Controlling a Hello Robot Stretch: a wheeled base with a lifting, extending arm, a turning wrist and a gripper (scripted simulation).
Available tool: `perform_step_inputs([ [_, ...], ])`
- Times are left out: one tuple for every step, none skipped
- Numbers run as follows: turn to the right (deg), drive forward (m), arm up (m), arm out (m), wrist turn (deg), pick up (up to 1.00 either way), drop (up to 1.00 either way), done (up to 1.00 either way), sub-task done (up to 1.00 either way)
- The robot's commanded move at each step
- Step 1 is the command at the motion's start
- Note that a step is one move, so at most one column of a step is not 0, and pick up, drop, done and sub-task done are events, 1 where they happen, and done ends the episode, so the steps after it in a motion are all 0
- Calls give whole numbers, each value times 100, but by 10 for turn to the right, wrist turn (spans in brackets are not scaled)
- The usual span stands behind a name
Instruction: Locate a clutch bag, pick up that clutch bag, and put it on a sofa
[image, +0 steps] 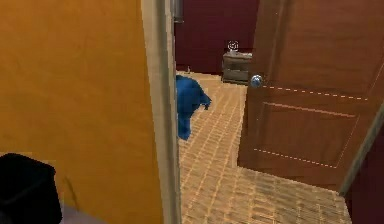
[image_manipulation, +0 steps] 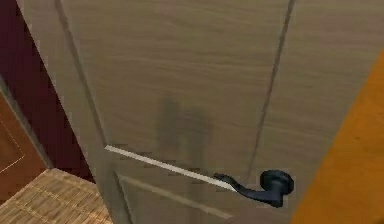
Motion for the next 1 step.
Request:
perform_step_inputs([
  [0,45,0,0,0,0,0,0,0],
])
